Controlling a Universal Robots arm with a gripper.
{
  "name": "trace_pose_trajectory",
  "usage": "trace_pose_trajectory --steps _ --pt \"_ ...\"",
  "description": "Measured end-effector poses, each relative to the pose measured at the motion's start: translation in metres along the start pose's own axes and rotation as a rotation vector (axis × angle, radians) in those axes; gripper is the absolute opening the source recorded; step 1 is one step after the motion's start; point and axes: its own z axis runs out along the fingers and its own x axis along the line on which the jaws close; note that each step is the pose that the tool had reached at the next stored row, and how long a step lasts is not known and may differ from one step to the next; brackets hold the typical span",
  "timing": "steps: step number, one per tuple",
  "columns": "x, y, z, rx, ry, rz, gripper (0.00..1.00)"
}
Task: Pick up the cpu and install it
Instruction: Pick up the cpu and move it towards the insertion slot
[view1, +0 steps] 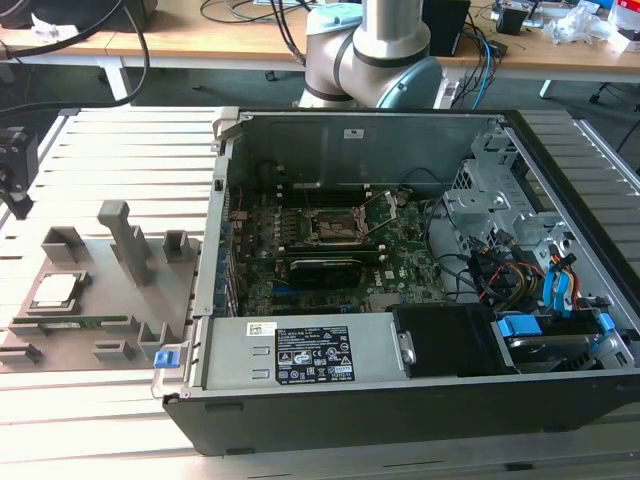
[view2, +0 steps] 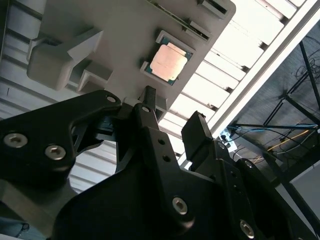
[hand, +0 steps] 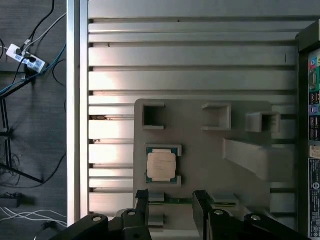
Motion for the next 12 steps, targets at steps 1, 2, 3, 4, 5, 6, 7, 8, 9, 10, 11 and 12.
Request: trace_pose_trajectory --steps 1,2,3,4,5,6,7,8,9,10,11,12 --pt "0.0000 0.0000 0.0004 0.0000 0.0000 0.000 0.48" --pt "0.0000 0.0000 0.0010 0.0000 0.0001 0.000 0.48" --pt "0.0000 0.0000 0.0015 0.0000 0.0000 0.000 0.48" --pt "-0.0001 0.0000 0.0024 0.0000 0.0000 0.000 0.48" --pt "-0.0001 0.0000 0.0031 0.0000 0.0000 0.000 0.48" --pt "-0.0001 0.0000 0.0038 0.0000 0.0000 0.000 0.48" --pt "-0.0001 0.0000 0.0046 0.0000 0.0001 0.000 0.48" --pt "-0.0001 0.0000 0.0055 0.0000 0.0000 0.000 0.48" --pt "-0.0002 0.0000 0.0062 0.0000 0.0001 0.000 0.48" --pt "-0.0002 0.0000 0.0069 0.0000 0.0001 0.000 0.48" --pt "-0.0002 -0.0001 0.0073 0.0000 0.0001 0.000 0.48" --pt "-0.0002 -0.0001 0.0082 0.0001 0.0001 0.000 0.48"
